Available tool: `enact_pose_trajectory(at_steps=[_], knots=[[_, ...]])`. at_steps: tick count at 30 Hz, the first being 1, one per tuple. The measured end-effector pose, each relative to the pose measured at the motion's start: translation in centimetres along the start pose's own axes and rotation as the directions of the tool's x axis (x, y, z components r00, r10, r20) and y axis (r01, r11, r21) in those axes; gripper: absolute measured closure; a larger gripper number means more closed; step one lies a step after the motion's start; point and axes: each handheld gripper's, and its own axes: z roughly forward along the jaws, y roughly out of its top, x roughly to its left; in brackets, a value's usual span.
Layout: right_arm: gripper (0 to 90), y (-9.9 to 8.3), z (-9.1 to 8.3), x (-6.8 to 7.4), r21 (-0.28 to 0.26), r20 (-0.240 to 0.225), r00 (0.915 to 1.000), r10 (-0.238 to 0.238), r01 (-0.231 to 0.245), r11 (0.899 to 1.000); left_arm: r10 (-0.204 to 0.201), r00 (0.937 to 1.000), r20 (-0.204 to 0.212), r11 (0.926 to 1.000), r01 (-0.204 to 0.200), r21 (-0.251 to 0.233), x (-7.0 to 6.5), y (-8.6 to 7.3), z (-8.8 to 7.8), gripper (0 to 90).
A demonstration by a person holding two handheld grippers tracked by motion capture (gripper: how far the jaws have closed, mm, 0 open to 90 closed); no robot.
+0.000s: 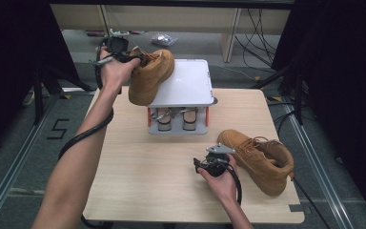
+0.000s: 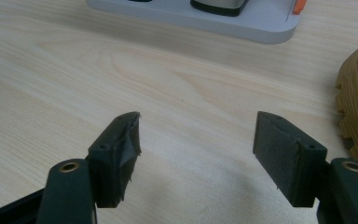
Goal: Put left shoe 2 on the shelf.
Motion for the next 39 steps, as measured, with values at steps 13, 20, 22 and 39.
enact_pose_trajectory(at_steps=[13, 20, 22, 39], knots=[[32.2, -0.1, 0.0, 0.2, -0.007, -0.006, 1.0000, 0.001, -0.001, 1.000, -0.016, 0.9994, 0.029, 0.9986, 0.017, -0.049, 0.7, 0.2, -3.1, 52.9], [32.2, -0.1, 0.2, 0.2, -0.004, -0.012, 0.9999, -0.006, 0.006, 1.000, -0.028, 0.9954, 0.092, 0.9973, 0.034, -0.065, 1.3, -0.7, -5.1, 54.6], [32.3, -0.1, 0.0, 0.3, 0.008, 0.000, 1.0000, 0.003, -0.003, 1.000, -0.023, 0.9951, 0.096, 0.9972, 0.030, -0.069, 1.6, -1.0, -5.6, 55.0], [32.8, -0.1, 0.1, 0.3, 0.005, -0.005, 1.0000, -0.009, 0.009, 1.000, -0.041, 0.9878, 0.150, 0.9971, 0.051, -0.058, 3.4, -5.8, -8.1, 78.2]])
